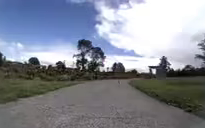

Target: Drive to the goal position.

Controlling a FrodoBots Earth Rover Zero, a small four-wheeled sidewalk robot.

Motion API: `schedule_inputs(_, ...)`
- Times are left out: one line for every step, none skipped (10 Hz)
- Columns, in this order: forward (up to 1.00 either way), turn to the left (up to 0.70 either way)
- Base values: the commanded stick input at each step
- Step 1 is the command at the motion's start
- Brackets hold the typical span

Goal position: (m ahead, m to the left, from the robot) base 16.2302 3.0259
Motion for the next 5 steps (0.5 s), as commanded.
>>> schedule_inputs(0.85, 0.0)
schedule_inputs(0.85, 0.0)
schedule_inputs(0.85, 0.0)
schedule_inputs(0.85, 0.0)
schedule_inputs(0.85, 0.0)
